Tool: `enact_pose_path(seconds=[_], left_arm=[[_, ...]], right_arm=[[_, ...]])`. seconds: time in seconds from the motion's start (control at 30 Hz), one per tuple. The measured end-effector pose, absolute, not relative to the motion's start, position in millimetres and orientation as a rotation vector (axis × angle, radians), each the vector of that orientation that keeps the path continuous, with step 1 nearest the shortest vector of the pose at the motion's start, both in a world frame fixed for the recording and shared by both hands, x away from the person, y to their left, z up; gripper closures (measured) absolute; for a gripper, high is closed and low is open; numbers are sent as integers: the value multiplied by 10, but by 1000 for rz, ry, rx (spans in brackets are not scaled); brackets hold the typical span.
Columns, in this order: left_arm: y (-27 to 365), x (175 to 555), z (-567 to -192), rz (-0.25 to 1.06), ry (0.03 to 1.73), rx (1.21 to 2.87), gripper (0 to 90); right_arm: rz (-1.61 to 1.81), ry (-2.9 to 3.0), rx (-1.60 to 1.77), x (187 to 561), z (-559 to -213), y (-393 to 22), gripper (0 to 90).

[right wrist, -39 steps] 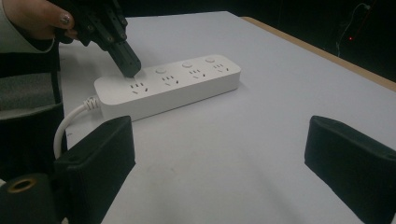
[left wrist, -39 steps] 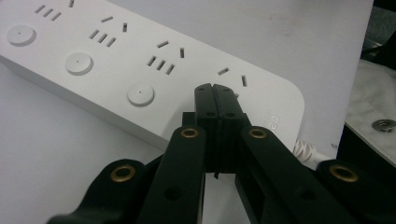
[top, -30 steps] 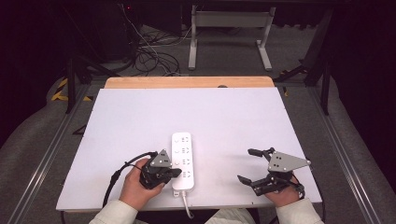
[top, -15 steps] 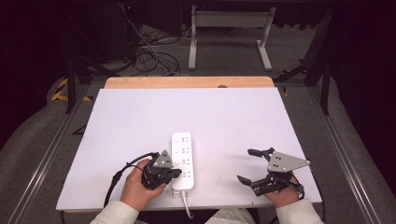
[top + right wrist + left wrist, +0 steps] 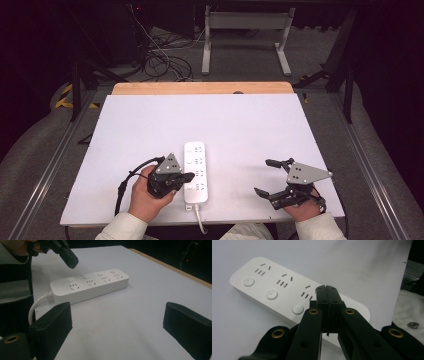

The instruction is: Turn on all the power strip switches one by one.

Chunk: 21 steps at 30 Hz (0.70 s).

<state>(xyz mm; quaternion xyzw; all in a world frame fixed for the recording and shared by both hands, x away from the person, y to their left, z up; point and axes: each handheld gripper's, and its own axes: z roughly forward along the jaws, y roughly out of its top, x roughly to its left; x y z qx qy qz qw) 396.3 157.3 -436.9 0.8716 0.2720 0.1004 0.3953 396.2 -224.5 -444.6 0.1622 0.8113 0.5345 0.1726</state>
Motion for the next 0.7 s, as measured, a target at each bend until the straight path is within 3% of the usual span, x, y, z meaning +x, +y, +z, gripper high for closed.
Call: enact_pose_path(seconds=[0.7], left_arm=[[1537,4213,-4521,283,751,2229,900]], right_arm=[[1516,2307,461,3973,-4453,-2247,88]])
